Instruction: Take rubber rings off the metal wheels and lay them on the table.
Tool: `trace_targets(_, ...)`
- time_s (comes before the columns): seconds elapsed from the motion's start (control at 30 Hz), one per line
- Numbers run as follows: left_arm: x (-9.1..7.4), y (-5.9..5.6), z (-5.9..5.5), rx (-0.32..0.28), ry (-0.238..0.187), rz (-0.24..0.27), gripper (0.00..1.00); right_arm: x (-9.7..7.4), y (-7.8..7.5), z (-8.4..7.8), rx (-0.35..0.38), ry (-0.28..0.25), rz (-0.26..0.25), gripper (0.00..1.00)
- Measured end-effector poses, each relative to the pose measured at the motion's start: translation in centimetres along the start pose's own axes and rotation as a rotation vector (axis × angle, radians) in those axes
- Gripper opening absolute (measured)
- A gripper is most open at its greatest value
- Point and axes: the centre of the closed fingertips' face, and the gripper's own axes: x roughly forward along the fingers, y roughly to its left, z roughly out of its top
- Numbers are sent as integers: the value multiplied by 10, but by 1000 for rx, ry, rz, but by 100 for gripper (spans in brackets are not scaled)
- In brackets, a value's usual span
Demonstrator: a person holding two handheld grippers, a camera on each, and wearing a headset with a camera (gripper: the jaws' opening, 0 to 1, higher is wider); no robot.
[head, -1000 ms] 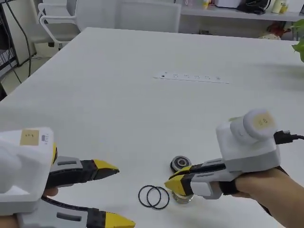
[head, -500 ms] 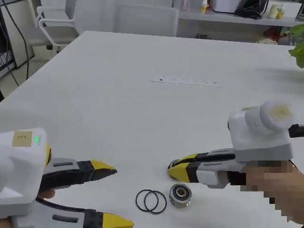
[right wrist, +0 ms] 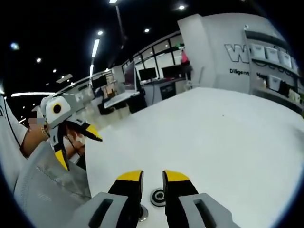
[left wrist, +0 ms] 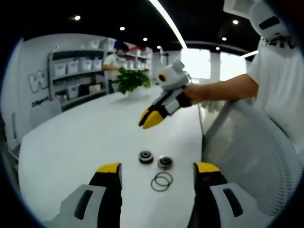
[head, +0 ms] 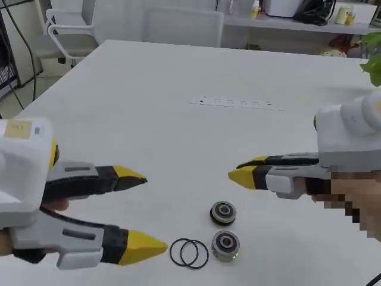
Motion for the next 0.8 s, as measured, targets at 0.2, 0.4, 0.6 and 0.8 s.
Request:
trace_targets(0.2,15,18,37,73,-27,-9,62,3,-15,-23,41,20,-38,15)
trace_targets(0.4,42,28,62,141,-37,-21,61,3,-23,-43,68,62,-39,16)
trace_targets(0.6,72,36,72,176,-60,-29,57,10,-23,-60,44,118,-34,18)
trace_targets(0.8,97,53,60,130,-103,28,54,16,-19,-76,17,175,-17,19)
